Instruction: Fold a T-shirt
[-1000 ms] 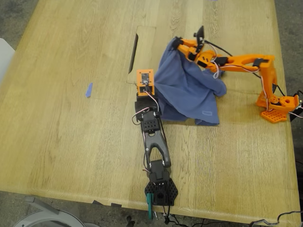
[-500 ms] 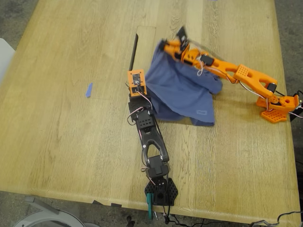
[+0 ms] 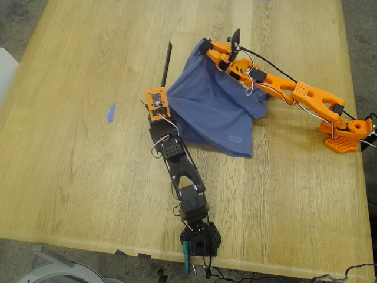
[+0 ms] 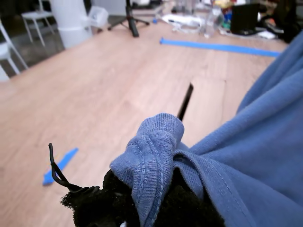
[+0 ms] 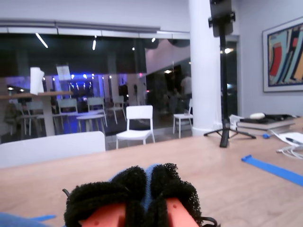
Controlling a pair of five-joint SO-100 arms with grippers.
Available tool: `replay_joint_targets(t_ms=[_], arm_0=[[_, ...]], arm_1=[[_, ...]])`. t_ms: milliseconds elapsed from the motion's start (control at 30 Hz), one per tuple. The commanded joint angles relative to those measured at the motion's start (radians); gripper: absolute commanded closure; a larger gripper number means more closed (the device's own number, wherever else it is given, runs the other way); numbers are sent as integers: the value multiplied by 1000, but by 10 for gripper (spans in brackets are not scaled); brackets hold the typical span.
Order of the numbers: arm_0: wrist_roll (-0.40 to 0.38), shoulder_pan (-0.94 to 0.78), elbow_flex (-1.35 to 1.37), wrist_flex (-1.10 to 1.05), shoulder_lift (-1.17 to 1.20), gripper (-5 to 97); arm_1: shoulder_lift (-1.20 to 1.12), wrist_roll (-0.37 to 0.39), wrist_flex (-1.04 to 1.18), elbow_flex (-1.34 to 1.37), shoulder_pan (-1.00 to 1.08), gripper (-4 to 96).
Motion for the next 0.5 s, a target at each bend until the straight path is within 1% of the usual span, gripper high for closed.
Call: replay_joint_targets(t_ms=[0, 67, 167, 267, 467], arm_0=[[8, -114, -81, -78, 57, 919], [5, -81, -71, -29, 94, 919], [2, -23, -66, 112, 166, 919], [0, 11, -74, 281, 244, 919], [-2, 20, -124, 563, 377, 919]], arm_1=[[14, -9, -26, -28, 57, 896], [6, -9, -15, -49, 55, 895], [-2, -11, 92, -112, 55, 893], [60, -23, 215, -107, 57, 893], [183, -28, 476, -110, 63, 895]])
